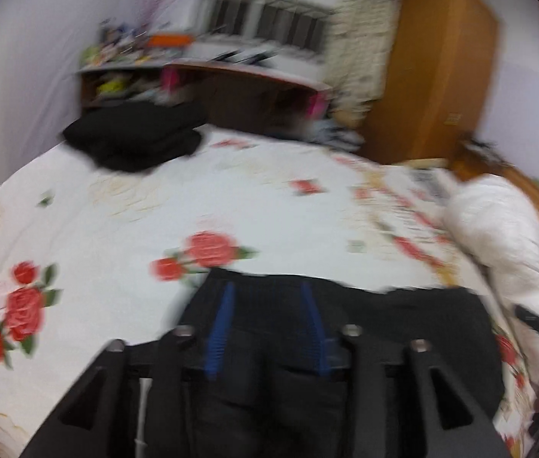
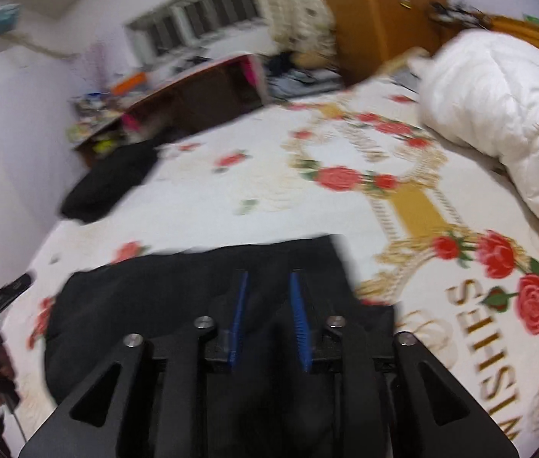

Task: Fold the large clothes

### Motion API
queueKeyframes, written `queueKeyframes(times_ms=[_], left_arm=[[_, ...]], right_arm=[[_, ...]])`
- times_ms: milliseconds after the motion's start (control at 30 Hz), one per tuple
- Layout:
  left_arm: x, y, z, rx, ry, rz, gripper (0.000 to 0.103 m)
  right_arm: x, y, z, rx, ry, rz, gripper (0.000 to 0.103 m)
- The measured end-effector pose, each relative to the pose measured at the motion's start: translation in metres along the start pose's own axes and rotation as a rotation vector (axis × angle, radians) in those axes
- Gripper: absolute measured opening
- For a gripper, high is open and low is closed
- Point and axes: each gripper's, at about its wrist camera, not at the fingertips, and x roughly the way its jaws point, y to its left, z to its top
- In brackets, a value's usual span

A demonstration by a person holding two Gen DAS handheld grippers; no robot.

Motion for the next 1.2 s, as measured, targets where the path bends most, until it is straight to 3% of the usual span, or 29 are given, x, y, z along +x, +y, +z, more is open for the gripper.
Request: queueKeyframes(times_ms=[67,133,200,267,333,400,533,700,900,1033,1200], left_arm=[[0.002,-0.035,-0.016,0.056,0.004,-0.093,0.047],[0.024,-0.064,-0.029,0.122,0.057,-0.141,0.047],[0.058,-0.082,-0.036,0.194,0.118,-0.121,0.047],[0.094,-0.084,-0.038,0.241,0.163,-0.054,0.047],[0.118,-0.072,-0.036,0.209,0.189,-0.025,0.046],[0.138,-0.057,-0.031,0.138,0.209,-0.03,0.041],[0.16,-0.052,-0.039,0.127,0.21,-0.037,0.039],[0.169,-0.051,-0.052,0.11,0.204,-0.034,0.039],[0.168,-0.059,-0.046,0.14,0.254,0.012,0.039],[0.147,-0.056,-0.029,0.141,0.277,0.049,0.039],[0.114,-0.028,-0.006,0.16,0.211,0.133,0.039]], right_arm=[[0.005,0.027,-0.023,-0.043,0.019,0.051,0.032],[0.031,0.045,-0.036,-0.097,0.061,0.05,0.032],[0.061,0.049,-0.036,-0.117,0.082,0.015,0.032],[0.084,0.044,-0.03,-0.137,0.085,-0.03,0.031],[0.112,0.036,-0.023,-0.15,0.117,-0.081,0.031],[0.13,0.025,-0.02,-0.129,0.146,-0.077,0.031],[0.145,0.009,-0.026,-0.087,0.154,-0.093,0.031],[0.157,0.003,-0.034,-0.063,0.145,-0.099,0.031],[0.159,0.007,-0.03,-0.064,0.183,-0.116,0.031],[0.132,0.008,-0.01,-0.047,0.183,-0.118,0.032],[0.082,-0.002,0.0,-0.042,0.097,-0.16,0.033]])
